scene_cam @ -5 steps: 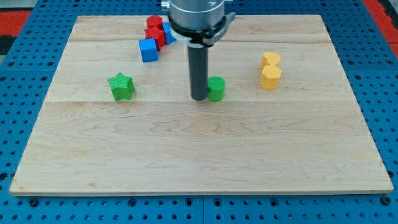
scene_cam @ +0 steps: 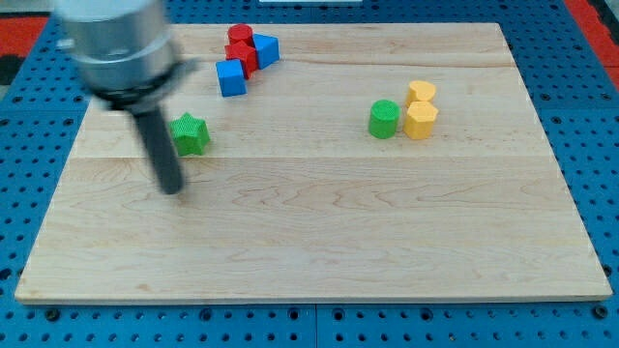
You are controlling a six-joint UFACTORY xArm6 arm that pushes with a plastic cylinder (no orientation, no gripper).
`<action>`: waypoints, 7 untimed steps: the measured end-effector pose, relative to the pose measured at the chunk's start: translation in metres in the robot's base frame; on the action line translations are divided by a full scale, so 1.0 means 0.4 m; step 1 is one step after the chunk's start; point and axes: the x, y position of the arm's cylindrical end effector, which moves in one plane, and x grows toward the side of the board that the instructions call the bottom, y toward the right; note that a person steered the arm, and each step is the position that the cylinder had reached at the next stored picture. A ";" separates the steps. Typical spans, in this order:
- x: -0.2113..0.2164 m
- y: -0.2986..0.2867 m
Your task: Push the green star to the green circle
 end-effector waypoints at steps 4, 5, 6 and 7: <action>-0.237 0.202; -0.248 0.272; -0.256 0.356; -0.242 0.368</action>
